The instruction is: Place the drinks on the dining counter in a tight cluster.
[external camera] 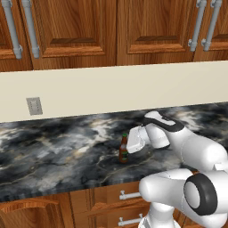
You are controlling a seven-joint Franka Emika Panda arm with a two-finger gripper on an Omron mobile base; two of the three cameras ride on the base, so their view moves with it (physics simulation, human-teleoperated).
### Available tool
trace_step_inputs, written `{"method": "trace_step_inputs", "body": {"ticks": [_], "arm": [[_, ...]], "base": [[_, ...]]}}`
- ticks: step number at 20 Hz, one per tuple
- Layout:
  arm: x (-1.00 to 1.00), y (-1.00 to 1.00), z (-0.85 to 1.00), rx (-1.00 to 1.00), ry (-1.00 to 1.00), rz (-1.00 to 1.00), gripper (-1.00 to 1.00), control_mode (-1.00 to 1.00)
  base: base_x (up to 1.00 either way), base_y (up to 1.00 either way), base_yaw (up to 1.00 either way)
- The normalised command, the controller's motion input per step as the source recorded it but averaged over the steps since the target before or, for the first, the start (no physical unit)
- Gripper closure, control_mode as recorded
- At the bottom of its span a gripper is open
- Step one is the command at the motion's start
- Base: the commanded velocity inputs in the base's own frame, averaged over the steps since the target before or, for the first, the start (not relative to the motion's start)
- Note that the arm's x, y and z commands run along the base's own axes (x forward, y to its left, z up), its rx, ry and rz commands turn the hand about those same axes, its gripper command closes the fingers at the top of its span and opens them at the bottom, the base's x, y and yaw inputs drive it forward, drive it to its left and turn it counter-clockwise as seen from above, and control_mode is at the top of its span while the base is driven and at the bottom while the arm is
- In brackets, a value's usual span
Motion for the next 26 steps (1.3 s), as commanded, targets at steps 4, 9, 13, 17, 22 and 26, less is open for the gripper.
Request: {"method": "trace_step_inputs", "body": {"ticks": [4, 9, 13, 17, 22, 26], "arm": [[0.0, 0.0, 0.0, 0.0, 0.0, 0.0, 1.0, -1.0], [0.0, 0.0, 0.0, 0.0, 0.0, 0.0, 1.0, -1.0], [-0.06, 0.0, 0.25, 0.0, 0.0, 0.0, 1.0, -1.0], [-0.3, 0.0, 0.55, 0.0, 0.0, 0.0, 1.0, -1.0], [-0.37, -0.09, 0.61, 0.0, 0.0, 0.0, 1.0, -1.0], [-0.4, -0.15, 0.56, 0.0, -0.01, 0.0, 1.0, -1.0]], "base": [[0.0, 0.0, 0.0], [0.0, 0.0, 0.0], [0.0, 0.0, 0.0], [0.0, 0.0, 0.0], [0.0, 0.0, 0.0], [0.0, 0.0, 0.0]]}}
